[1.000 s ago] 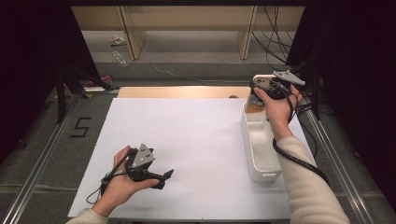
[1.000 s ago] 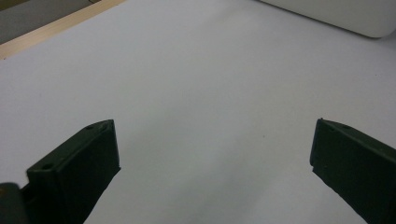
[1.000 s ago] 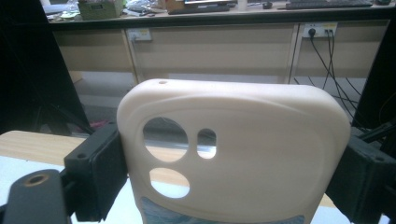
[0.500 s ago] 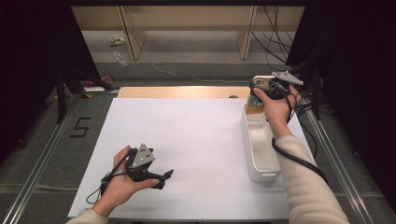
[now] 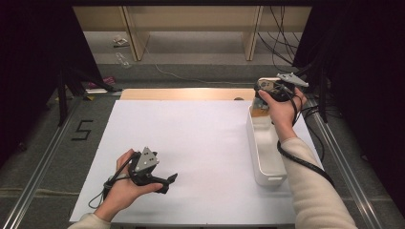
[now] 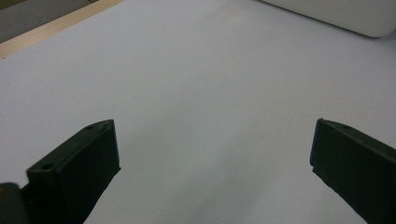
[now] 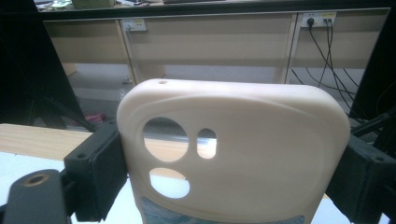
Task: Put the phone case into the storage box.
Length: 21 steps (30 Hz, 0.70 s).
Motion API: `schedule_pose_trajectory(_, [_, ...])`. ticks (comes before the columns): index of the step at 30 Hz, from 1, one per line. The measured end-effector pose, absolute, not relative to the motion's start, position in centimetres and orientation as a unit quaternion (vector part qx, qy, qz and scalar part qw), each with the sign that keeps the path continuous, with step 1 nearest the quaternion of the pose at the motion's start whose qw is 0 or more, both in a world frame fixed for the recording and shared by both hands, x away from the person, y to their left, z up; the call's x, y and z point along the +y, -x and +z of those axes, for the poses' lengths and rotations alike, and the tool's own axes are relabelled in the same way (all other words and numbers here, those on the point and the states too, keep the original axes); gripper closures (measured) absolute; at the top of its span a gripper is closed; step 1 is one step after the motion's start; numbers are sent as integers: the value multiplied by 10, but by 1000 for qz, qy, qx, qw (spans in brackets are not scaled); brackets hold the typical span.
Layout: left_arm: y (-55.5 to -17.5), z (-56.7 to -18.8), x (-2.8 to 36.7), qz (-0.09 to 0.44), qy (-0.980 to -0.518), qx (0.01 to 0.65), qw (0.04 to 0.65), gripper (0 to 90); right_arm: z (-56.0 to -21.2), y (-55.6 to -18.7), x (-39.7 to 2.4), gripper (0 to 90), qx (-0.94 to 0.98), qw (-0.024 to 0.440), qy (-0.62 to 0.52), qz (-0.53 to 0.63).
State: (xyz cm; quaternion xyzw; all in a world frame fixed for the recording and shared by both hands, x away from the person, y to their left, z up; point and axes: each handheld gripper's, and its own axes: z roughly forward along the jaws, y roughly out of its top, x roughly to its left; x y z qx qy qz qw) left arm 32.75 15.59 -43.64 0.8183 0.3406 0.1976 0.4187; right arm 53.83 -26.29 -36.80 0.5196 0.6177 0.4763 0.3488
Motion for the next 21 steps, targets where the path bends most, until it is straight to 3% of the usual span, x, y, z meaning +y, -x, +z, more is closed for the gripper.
schedule_pose_trajectory(21, [-327, -436, 156, 197, -818, 340, 419, 8, -377, -543, -260, 126, 624, 343, -528, 462])
